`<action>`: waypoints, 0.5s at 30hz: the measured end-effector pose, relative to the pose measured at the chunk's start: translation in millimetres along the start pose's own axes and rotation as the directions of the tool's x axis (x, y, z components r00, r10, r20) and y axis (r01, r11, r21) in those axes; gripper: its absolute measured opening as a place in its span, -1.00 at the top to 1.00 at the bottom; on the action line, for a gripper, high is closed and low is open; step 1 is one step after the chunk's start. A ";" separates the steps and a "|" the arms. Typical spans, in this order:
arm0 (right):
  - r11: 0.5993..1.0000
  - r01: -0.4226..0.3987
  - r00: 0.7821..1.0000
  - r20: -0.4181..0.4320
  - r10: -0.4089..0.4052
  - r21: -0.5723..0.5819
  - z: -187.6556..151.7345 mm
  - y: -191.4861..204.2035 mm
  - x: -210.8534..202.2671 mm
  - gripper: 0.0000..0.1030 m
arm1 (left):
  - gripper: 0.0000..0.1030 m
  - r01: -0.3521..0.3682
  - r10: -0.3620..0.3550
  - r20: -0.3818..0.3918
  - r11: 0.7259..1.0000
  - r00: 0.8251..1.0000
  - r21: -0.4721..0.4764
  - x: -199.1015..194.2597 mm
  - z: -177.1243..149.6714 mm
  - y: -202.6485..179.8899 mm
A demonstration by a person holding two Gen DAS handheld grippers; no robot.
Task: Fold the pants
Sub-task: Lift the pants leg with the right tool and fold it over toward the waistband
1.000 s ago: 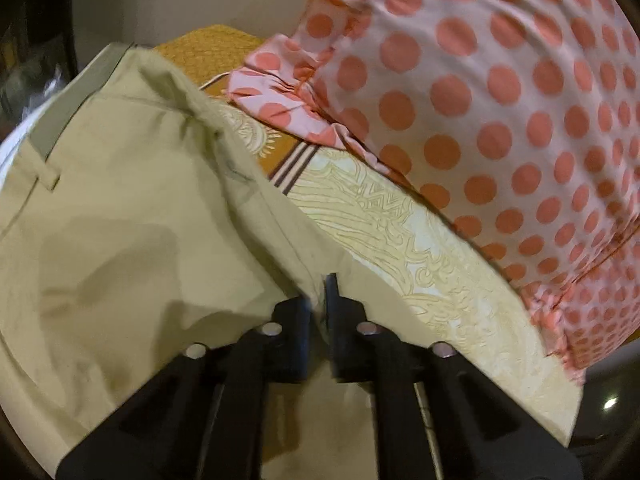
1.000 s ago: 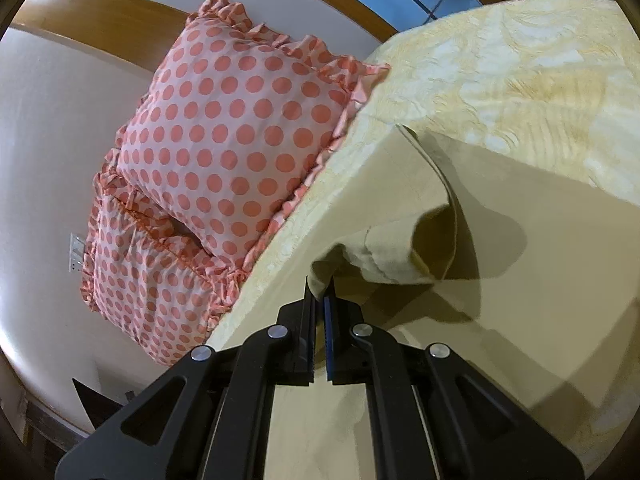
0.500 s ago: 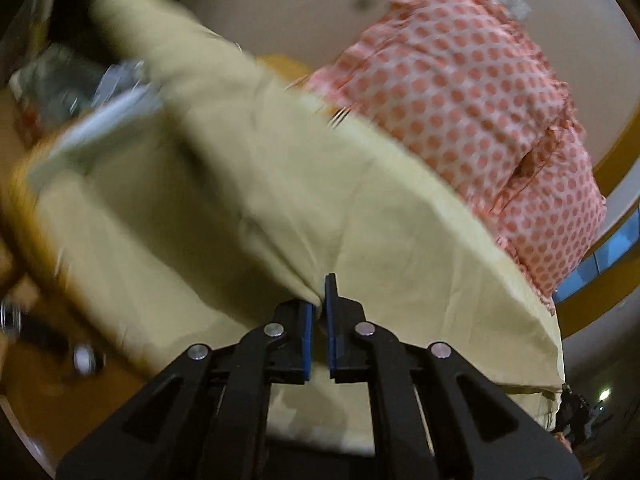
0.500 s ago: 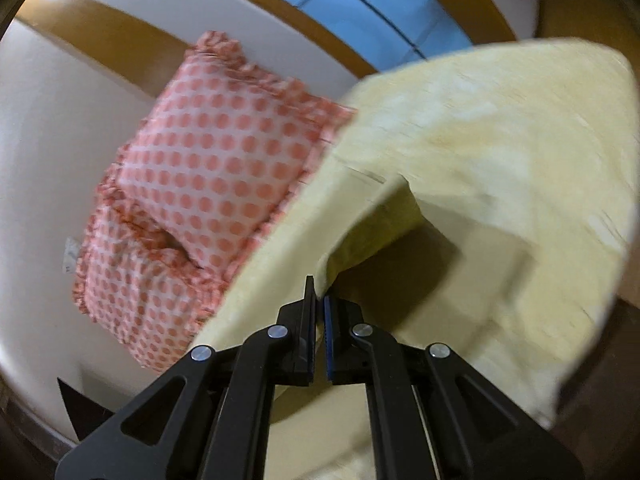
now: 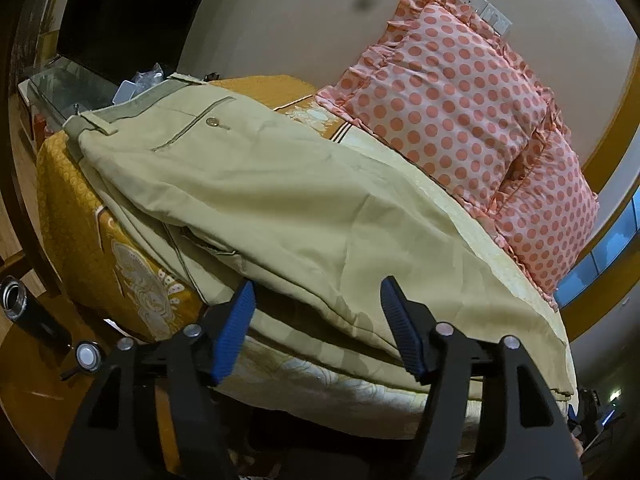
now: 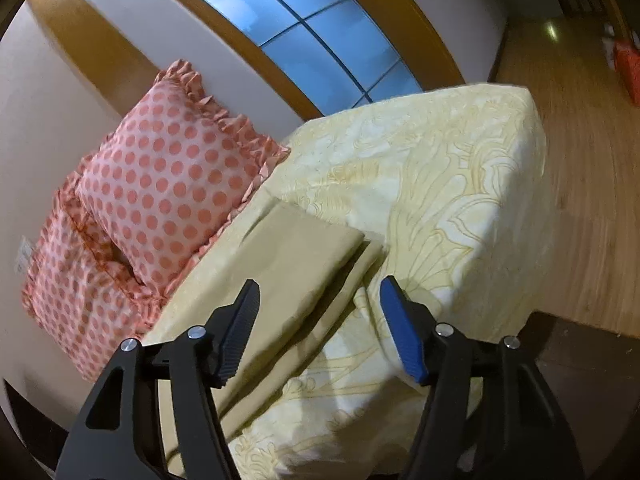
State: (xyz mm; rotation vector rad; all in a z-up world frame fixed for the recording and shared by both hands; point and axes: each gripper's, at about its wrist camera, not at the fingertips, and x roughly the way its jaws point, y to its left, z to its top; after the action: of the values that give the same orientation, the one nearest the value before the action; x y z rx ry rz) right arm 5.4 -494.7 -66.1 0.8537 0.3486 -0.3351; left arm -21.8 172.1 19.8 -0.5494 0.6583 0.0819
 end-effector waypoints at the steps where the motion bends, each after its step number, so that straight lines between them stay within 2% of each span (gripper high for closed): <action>1: 1.000 -0.008 1.000 -0.002 0.008 -0.019 -3.7 4.3 2.0 -0.12 | -0.29 0.007 -0.007 0.005 1.000 1.000 -0.001 -0.4 -0.4 0.8; 2: 0.999 -0.008 1.000 -0.006 0.008 -0.047 -7.1 9.9 4.0 -0.05 | -0.33 0.013 -0.013 0.012 1.000 1.000 -0.003 -1.6 -0.9 1.4; 3: 0.997 -0.009 1.000 -0.022 0.007 -0.081 -11.1 15.9 10.3 0.14 | -0.34 0.021 -0.021 0.021 1.000 1.000 -0.008 -3.6 -1.3 2.6; 6: 0.992 0.017 1.000 0.018 -0.015 -0.126 -15.1 22.0 14.4 0.45 | -0.41 0.033 -0.032 0.051 0.999 0.998 -0.019 -9.3 -1.1 6.1; 7: 0.990 -0.004 1.000 0.023 0.007 -0.141 -14.6 22.5 15.1 0.90 | -0.42 0.034 -0.032 0.066 0.999 0.997 -0.021 -12.7 -0.5 7.8; 10: 0.983 -0.051 0.998 0.018 0.055 -0.174 -8.9 35.2 21.7 0.92 | -0.55 0.034 -0.031 0.124 0.999 0.992 -0.025 -24.5 2.8 13.4; 12: 0.967 -0.118 0.992 0.022 0.126 -0.224 -6.0 60.1 20.8 0.93 | -0.62 0.019 -0.014 0.152 0.999 0.988 -0.036 -29.0 6.1 18.8; 14: 0.933 -0.221 0.974 -0.009 0.228 -0.285 -9.1 96.1 18.4 0.93 | -0.65 0.001 0.008 0.160 0.999 0.987 -0.052 -29.1 9.5 26.2; 15: 0.899 -0.293 0.954 -0.044 0.296 -0.325 -15.0 122.9 16.7 0.93 | -0.65 -0.009 0.019 0.161 0.998 0.987 -0.063 -28.0 11.2 30.5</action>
State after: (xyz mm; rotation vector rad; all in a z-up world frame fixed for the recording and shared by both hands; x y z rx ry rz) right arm 69.6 -410.2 -0.1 0.5640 0.2537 0.0060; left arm -45.2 206.7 29.9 -0.5910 0.5025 0.1594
